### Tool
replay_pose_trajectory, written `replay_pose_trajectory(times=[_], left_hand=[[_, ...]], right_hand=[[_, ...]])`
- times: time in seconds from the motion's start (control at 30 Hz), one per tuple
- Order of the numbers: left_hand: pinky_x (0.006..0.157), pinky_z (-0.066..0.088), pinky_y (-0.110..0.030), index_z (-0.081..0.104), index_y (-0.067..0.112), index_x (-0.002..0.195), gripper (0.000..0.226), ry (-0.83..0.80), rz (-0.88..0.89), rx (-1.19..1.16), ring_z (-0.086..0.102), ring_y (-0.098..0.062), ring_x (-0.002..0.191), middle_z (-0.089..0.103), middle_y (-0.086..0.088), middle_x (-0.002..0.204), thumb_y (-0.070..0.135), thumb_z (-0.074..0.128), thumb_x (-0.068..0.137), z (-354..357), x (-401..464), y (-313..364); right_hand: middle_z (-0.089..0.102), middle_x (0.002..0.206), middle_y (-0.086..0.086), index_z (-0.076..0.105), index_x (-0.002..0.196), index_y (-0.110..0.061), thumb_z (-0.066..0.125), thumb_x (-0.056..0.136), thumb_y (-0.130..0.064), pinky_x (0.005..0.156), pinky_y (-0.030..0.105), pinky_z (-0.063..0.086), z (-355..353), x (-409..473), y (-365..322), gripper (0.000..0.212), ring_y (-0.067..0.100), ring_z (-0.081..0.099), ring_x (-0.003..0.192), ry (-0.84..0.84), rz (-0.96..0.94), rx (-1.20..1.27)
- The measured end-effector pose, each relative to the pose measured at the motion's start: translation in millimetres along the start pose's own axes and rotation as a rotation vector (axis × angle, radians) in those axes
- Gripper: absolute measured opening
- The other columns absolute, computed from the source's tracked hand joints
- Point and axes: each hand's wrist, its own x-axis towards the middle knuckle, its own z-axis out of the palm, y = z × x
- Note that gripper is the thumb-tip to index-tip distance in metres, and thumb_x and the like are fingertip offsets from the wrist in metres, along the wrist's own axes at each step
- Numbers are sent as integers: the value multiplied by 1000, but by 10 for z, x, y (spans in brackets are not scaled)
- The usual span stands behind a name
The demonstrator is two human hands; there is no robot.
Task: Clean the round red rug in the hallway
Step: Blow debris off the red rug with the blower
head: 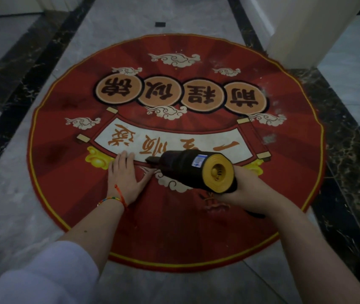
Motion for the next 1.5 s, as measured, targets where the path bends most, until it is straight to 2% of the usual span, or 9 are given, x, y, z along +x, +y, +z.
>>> replay_pose_trajectory(times=[0.17, 0.33, 0.67, 0.8, 0.9, 1.1, 1.27, 1.4, 1.5], left_hand=[[117, 11, -43, 31, 8, 146, 92, 9, 36, -9, 20, -26, 143, 28, -12, 153, 73, 23, 81, -37, -63, -101], [115, 20, -44, 39, 7, 141, 76, 63, 11, -30, 31, -28, 138, 38, -13, 147, 58, 31, 86, -41, -76, -259], [114, 24, -46, 41, 6, 140, 52, 88, 18, -39, 34, -30, 136, 41, -14, 145, 33, 49, 96, -27, -54, -332], [113, 25, -44, 44, 6, 138, 47, 92, -14, -51, 35, -28, 135, 42, -13, 144, 28, 47, 97, -53, -20, -387], [111, 26, -43, 47, 5, 136, 44, 117, -23, -54, 37, -30, 133, 45, -14, 142, 23, 50, 96, -63, -24, -404], [110, 29, -47, 47, 3, 134, 43, 116, -31, -68, 39, -32, 132, 46, -16, 140, 20, 50, 96, -34, -2, -350], [109, 31, -49, 50, 0, 130, 42, 118, 7, -77, 42, -36, 127, 49, -20, 134, 21, 54, 93, 26, 111, -132], [107, 31, -53, 51, 0, 128, 43, 106, 62, -108, 44, -37, 125, 50, -20, 133, 21, 58, 91, 100, 196, 240], [109, 27, -52, 51, 1, 128, 43, 94, 123, -129, 42, -36, 127, 49, -19, 135, 24, 53, 92, 135, 252, 601]], right_hand=[[65, 93, -10, 59, 100, -25, 73, 75, -5, 66, 15, 48, 50, 45, 30, 35, -6, 59, 81, -3, 17, -5], [60, 95, -16, 52, 95, -37, 73, 76, -1, 70, 2, 42, -299, -256, 38, 46, -20, 54, 82, -126, 88, -13], [60, 89, -25, 52, 91, -43, 76, 71, -1, 69, 3, 42, 153, -102, 1, 53, -21, 55, 84, -53, -27, 27], [66, 92, -10, 56, 91, -33, 74, 72, 1, 69, 5, 44, -110, -247, 33, 43, -16, 57, 79, -125, 39, -4], [65, 89, -13, 56, 90, -36, 75, 72, -1, 69, 7, 46, -118, -206, -18, 43, -14, 58, 81, -126, 11, -5], [64, 94, -24, 57, 99, -40, 73, 68, -19, 73, 9, 45, 385, -3, 12, 41, -11, 60, 91, 35, -68, 79], [64, 88, -23, 56, 88, -41, 78, 69, -4, 66, 4, 43, 257, -176, 262, 47, -18, 58, 84, 259, 19, 114], [64, 82, -18, 56, 83, -36, 78, 65, -16, 62, 5, 43, 63, -305, 393, 35, -17, 58, 77, 376, 113, 96], [62, 74, -15, 54, 78, -34, 75, 69, -3, 58, 5, 40, -47, -424, 462, 39, -17, 56, 69, 459, 159, 87]])
